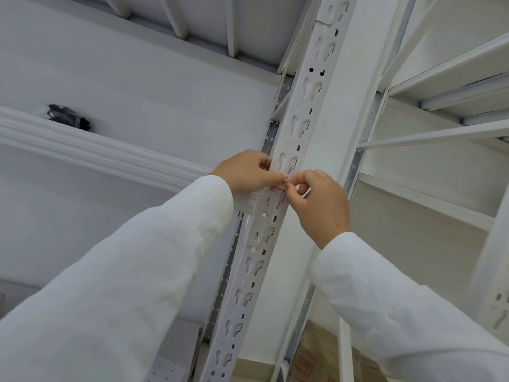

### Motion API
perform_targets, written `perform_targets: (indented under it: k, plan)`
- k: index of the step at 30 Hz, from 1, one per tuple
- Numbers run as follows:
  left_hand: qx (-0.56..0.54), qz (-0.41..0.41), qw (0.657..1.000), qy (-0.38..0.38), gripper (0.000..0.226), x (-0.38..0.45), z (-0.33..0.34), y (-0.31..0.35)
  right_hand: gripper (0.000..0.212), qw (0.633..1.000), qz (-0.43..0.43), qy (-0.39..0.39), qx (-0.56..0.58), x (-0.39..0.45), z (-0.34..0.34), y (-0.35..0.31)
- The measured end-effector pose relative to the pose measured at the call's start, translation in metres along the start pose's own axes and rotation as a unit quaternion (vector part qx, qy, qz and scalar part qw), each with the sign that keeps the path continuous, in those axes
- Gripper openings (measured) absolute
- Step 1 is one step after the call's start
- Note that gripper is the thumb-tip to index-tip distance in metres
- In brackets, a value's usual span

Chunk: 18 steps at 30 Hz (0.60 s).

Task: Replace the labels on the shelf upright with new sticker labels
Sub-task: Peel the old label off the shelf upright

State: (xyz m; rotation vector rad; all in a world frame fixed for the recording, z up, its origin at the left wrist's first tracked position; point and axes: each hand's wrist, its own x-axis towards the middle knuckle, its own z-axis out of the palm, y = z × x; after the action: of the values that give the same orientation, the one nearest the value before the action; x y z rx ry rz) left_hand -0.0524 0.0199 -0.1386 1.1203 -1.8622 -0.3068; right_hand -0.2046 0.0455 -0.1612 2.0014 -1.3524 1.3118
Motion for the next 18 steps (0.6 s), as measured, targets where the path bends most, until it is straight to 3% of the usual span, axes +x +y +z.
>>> perform_targets:
  k: [3,7,13,18]
  plan:
    - [-0.004,0.003,1.000,-0.010,0.035,0.0008,-0.0011,-0.0009,0.009,0.999,-0.037,-0.012,-0.034,-0.0061,0.0027,0.0018]
    - [-0.018,0.015,0.999,-0.023,0.035,0.0023,-0.0032,-0.0039,0.007,0.999,-0.004,0.029,0.033,-0.0065,0.0020,0.0056]
    - [-0.006,0.010,1.000,-0.023,0.019,0.0040,-0.0036,-0.0045,0.010,0.999,-0.007,0.041,0.029,-0.0052,-0.0032,0.0051]
    - [-0.020,0.013,0.999,-0.031,0.044,0.0035,-0.0027,-0.0062,0.014,0.997,0.019,0.055,0.058,-0.0019,-0.0022,0.0035]
